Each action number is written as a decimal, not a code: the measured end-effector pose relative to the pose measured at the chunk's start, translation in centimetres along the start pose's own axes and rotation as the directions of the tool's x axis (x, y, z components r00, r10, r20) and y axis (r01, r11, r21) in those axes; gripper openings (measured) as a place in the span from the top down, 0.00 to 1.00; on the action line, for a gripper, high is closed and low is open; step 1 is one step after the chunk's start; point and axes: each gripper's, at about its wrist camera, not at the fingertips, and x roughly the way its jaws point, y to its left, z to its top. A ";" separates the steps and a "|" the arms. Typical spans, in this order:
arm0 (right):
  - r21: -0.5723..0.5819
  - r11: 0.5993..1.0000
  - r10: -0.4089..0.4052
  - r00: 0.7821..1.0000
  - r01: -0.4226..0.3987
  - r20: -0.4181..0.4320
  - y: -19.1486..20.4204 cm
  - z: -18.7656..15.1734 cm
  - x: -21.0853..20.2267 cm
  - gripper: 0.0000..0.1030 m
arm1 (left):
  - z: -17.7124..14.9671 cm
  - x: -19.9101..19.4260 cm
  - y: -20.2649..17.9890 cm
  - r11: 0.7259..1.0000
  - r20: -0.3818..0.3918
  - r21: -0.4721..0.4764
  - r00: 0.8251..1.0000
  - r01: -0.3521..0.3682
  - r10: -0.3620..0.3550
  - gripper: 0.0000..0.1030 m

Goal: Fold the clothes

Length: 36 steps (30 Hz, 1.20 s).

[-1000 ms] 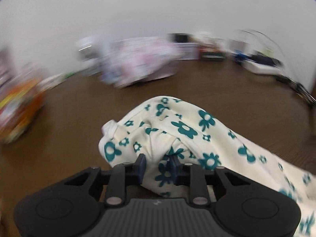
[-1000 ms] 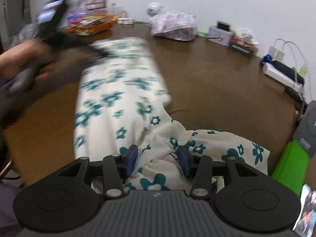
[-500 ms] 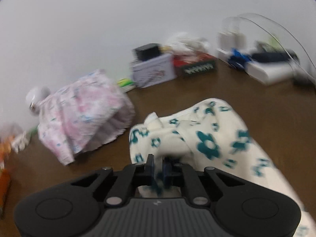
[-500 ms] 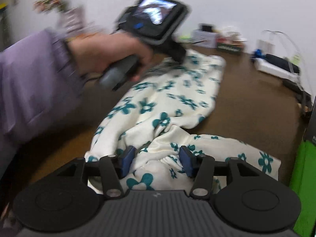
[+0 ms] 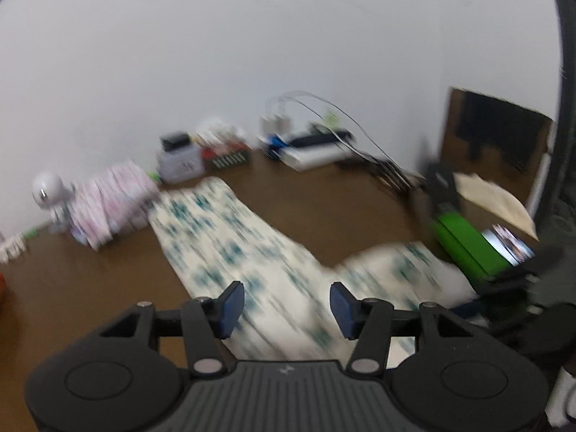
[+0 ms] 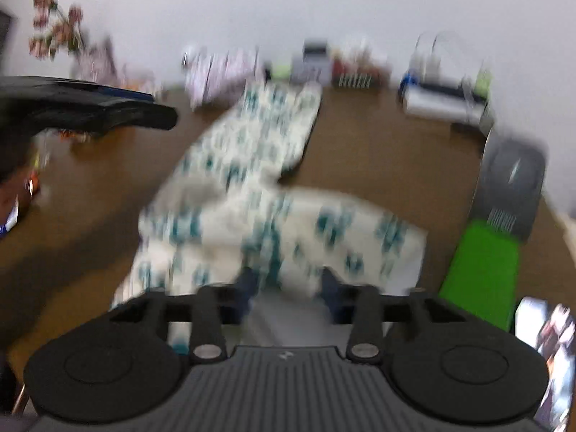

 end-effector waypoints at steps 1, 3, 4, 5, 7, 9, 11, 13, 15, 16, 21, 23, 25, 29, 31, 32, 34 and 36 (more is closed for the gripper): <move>-0.014 0.999 0.033 0.999 -0.033 -0.013 1.0 -0.6 -0.3 0.79 | -1.3 -0.6 -1.2 1.000 -0.009 0.007 1.000 0.011 -0.011 0.50; -0.040 0.994 0.098 0.994 -0.100 -0.041 2.9 -1.7 -0.8 0.79 | -3.9 -1.7 -2.1 1.000 -0.027 -0.021 1.000 0.001 -0.002 0.50; -0.037 0.982 0.181 0.982 -0.183 -0.050 3.6 -2.1 -1.5 0.77 | -4.7 -2.1 -1.9 0.998 -0.043 -0.055 0.999 -0.013 0.010 0.50; -0.054 0.973 0.221 0.975 -0.222 -0.028 3.7 -2.4 -2.6 0.69 | -5.5 -2.5 -1.8 0.996 -0.059 -0.089 0.998 -0.027 0.022 0.49; -0.100 0.955 0.283 0.959 -0.279 0.026 3.8 -2.8 -4.9 0.56 | -7.1 -3.3 -1.5 0.987 -0.090 -0.153 0.995 -0.055 0.042 0.49; -0.112 0.979 0.179 0.981 -0.171 0.073 2.4 -2.3 -5.8 0.51 | -7.7 -4.5 -1.8 0.988 -0.071 -0.151 0.997 -0.035 0.025 0.48; -0.102 0.994 0.038 0.997 -0.030 0.074 0.5 -2.0 -5.0 0.49 | -7.7 -4.8 -2.6 0.985 -0.050 -0.172 0.999 0.011 -0.019 0.41; -0.110 0.993 -0.046 0.998 0.049 0.038 -0.8 -2.1 -3.2 0.49 | -7.6 -4.4 -3.9 0.989 -0.048 -0.143 0.998 0.027 -0.034 0.41; -0.106 0.993 -0.051 0.999 0.053 0.017 -0.9 -2.5 -2.2 0.54 | -7.7 -3.8 -5.4 0.995 -0.066 -0.103 0.998 0.016 -0.023 0.50; -0.091 0.995 -0.034 0.999 0.036 0.022 -0.8 -2.5 -2.3 0.76 | -7.7 -3.5 -5.7 0.996 -0.079 -0.091 0.997 0.017 -0.025 0.74; -0.051 0.991 0.129 0.985 -0.123 0.119 1.3 -2.1 -6.7 0.98 | -8.8 -4.7 -5.5 0.998 -0.110 -0.035 0.993 -0.046 0.042 0.97; -0.070 0.970 0.239 0.963 -0.231 0.126 2.8 -2.5 -8.8 0.97 | -9.1 -5.7 -5.2 0.999 -0.098 -0.046 0.995 -0.019 0.014 0.97; -0.089 0.947 0.317 0.945 -0.310 0.084 4.7 -3.3 -8.4 0.96 | -9.3 -6.5 -5.0 0.994 -0.078 -0.088 0.994 0.065 -0.072 0.87; -0.087 0.938 0.338 0.941 -0.335 0.028 5.2 -4.6 -6.4 0.76 | -10.3 -8.9 -3.5 0.991 -0.057 -0.130 0.998 0.008 -0.016 0.60; -0.075 0.943 0.329 0.940 -0.323 0.094 3.6 -5.2 -7.9 0.50 | -11.4 -10.3 -1.9 0.979 -0.044 -0.179 0.995 -0.095 0.089 0.37; -0.074 0.954 0.296 0.948 -0.289 0.113 2.9 -5.5 -8.3 0.43 | -11.8 -10.3 -1.3 0.974 -0.057 -0.192 0.992 -0.123 0.114 0.34; -0.070 0.973 0.225 0.968 -0.219 0.113 2.0 -5.9 -8.4 0.43 | -12.4 -9.6 -0.9 0.967 -0.102 -0.215 0.988 -0.135 0.115 0.36; -0.065 0.981 0.185 0.980 -0.180 0.072 1.9 -6.4 -7.4 0.44 | -12.6 -8.9 -1.5 0.966 -0.118 -0.243 0.991 -0.094 0.067 0.43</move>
